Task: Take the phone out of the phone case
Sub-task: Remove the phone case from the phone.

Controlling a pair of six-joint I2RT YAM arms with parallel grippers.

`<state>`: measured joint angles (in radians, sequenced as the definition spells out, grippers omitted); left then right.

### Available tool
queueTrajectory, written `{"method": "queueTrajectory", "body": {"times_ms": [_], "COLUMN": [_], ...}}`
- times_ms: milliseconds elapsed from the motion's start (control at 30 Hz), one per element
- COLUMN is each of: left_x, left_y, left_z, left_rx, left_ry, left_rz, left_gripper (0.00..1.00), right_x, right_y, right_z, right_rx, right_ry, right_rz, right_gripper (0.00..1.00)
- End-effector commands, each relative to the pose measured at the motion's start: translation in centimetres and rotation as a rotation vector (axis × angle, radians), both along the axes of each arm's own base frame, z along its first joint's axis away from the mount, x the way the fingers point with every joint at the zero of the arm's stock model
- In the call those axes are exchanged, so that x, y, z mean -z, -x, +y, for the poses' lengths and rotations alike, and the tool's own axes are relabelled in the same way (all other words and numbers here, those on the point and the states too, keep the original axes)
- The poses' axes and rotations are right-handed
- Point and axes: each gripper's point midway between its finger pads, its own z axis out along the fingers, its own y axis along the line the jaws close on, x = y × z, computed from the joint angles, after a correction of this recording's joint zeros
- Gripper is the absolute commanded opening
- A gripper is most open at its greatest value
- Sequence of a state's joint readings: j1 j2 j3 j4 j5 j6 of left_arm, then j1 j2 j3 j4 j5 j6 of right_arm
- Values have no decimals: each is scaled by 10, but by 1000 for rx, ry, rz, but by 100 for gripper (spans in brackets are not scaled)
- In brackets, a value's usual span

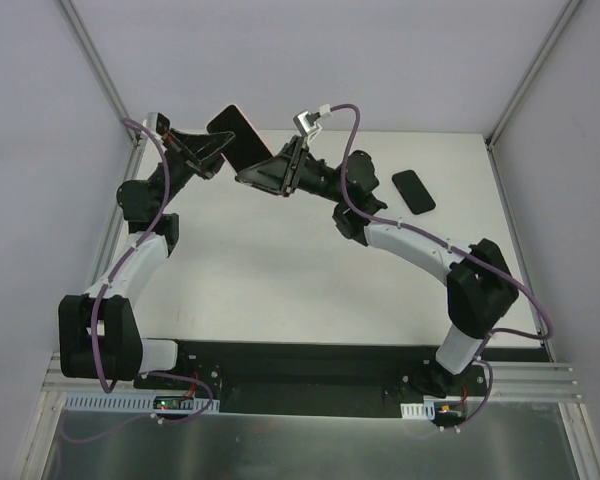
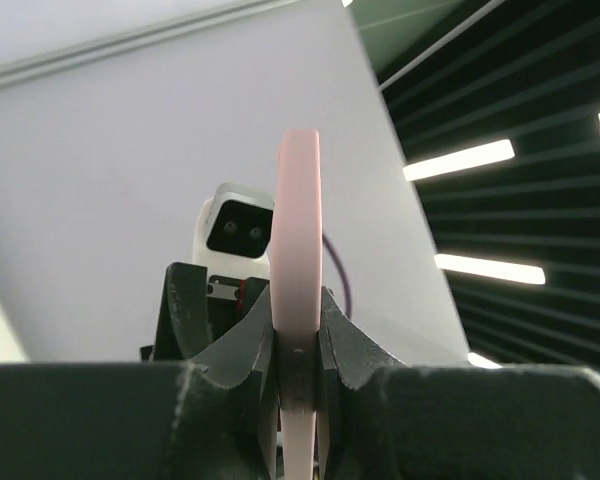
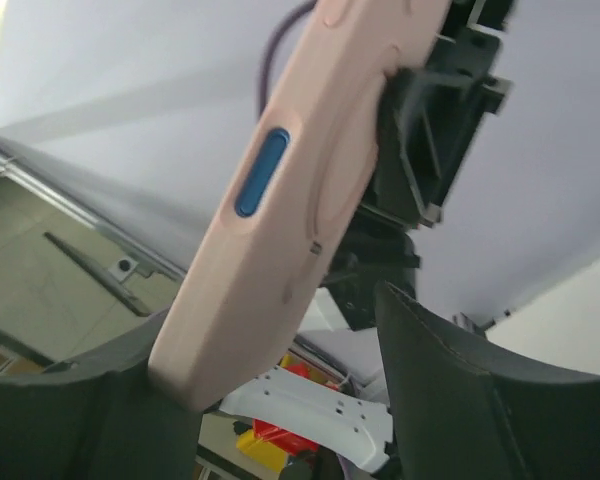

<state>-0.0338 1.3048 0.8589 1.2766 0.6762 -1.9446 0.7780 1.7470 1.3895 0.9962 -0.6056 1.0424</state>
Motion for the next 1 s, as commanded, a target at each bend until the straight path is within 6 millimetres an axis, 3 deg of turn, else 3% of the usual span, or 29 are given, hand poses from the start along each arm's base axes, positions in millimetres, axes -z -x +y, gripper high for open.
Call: {"method": "queueTrajectory", "body": {"times_ms": [0, 200, 233, 333, 567, 967], "left_x": [7, 27, 28, 34, 41, 36], "left_y": [25, 21, 20, 18, 19, 25], "left_z": [-14, -20, -20, -21, -23, -24], "left_rx": [24, 61, 62, 70, 88, 113], "left_ry": [-145, -234, -241, -266, -283, -266], "left_rz": [-115, -82, -80, -73, -77, -93], "left_gripper": [0, 0, 0, 0, 0, 0], "right_x": [52, 65, 79, 79, 65, 62], "right_y": [5, 18, 20, 30, 44, 12], "right_z": [-15, -38, -42, -60, -76, -73], "right_rx": [73, 119, 123, 148, 168, 230], "right_ry": [178, 221, 244, 242, 241, 276], "right_rz": [-16, -38, -21, -42, -114, -102], "right_gripper": [66, 66, 66, 66, 66, 66]}}
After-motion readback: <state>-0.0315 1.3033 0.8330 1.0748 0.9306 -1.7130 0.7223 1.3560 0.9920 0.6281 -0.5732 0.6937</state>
